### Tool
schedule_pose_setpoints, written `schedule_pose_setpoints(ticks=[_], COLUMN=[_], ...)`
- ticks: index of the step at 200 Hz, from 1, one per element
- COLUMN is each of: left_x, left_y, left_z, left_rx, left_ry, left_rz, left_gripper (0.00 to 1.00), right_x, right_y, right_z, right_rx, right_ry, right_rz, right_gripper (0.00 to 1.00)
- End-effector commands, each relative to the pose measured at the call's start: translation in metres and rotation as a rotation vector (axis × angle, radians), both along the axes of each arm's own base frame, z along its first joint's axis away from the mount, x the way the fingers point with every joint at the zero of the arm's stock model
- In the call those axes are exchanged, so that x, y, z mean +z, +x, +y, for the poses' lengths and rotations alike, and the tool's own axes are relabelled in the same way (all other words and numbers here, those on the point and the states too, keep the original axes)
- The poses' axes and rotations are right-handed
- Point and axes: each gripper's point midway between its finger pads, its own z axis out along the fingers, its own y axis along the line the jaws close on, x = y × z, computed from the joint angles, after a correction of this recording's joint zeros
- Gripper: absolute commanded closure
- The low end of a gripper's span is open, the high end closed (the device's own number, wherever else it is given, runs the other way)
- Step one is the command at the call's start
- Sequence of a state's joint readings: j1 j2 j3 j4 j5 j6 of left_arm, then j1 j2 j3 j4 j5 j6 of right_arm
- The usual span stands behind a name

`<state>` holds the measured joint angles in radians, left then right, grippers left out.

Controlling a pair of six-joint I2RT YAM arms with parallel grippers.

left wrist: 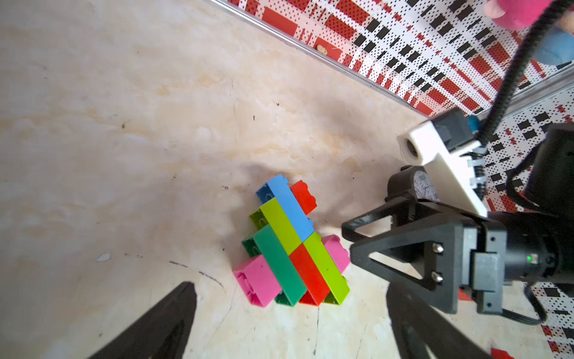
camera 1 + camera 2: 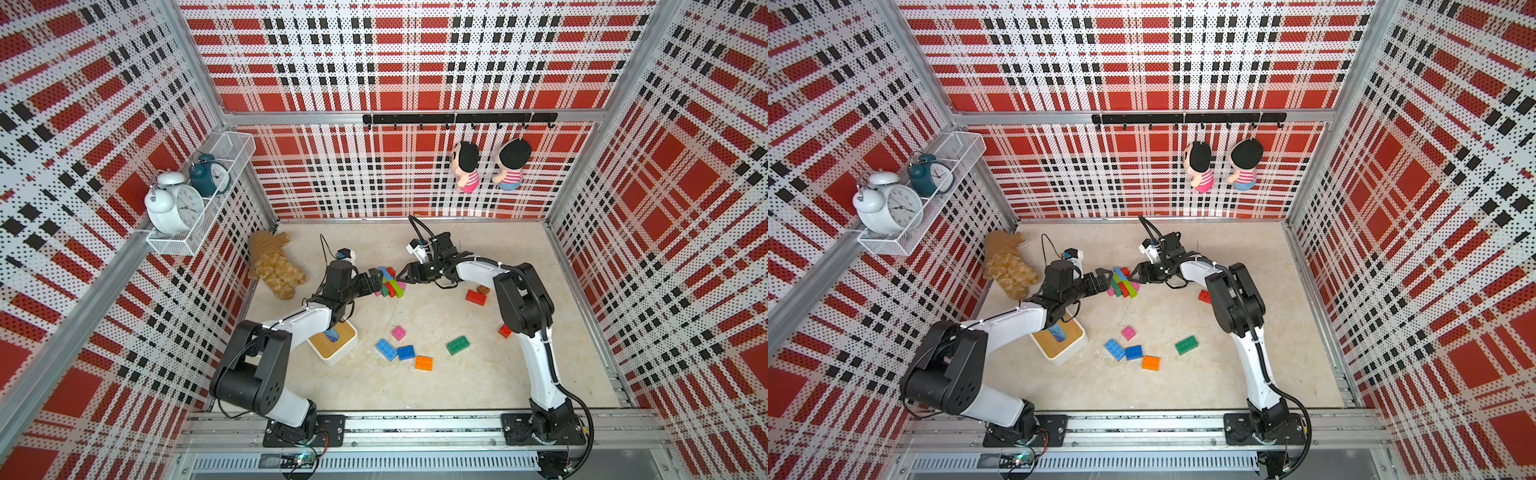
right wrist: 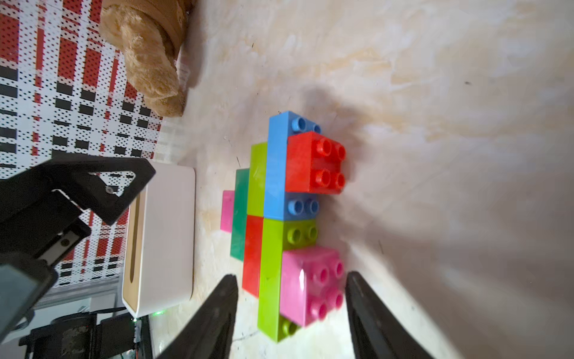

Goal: Assemble a heart with building blocks
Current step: Place the building block at the center of the board, then pick up the building block from the center of the board.

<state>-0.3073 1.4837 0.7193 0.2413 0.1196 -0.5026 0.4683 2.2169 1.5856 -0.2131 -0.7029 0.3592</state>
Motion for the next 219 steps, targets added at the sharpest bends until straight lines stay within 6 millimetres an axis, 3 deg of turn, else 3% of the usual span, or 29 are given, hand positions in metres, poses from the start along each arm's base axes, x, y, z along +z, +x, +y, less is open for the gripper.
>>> schedule_pose_setpoints(ticks=[1,54,82,121,138,166,195,219], left_x=[0.018,0.014,0.003,-0.01,-0.008,-0.003,0.004,0.002], left_y=[-0.015,-0.069,-0.095,-0.125,-0.134,-0.145,-0.164,-0.171], left_z=[-0.005,-0.036,-0.048,-0.064,-0.078,-0.104,-0.133,-0.144], left_rx=[0.009,-0.024,-0.039,-0.077,-0.115,-0.201,-0.302,-0.331], left_ry=[0.031,0.088,0.071,0.049,0.041,0.024,0.027,0.043], left_rz=[-0.053,-0.012,0.023,0.043,0.016,-0.031,-0.075,-0.08], left_gripper=[0.02,0.02,0.02,0.02,0.02,0.02,0.02,0.02], right_x=[0.064,0.049,0.029,0.01,0.006,-0.001,-0.011,-0.022], right_y=[0.002,-0.076,-0.119,-0.162,-0.172,-0.18,-0.179,-0.181], right_z=[-0.015,-0.052,-0.076,-0.12,-0.135,-0.131,-0.127,-0.126], right_rx=[-0.027,0.012,0.024,-0.06,-0.114,-0.092,-0.048,-0.025], right_ry=[-0.022,-0.228,-0.364,-0.518,-0.546,-0.5,-0.499,-0.498], right_rz=[-0.245,-0.327,-0.288,-0.157,-0.115,-0.052,-0.028,0.017], right_gripper=[0.42,0.42,0.42,0.41,0.37,0.25,0.23,0.23])
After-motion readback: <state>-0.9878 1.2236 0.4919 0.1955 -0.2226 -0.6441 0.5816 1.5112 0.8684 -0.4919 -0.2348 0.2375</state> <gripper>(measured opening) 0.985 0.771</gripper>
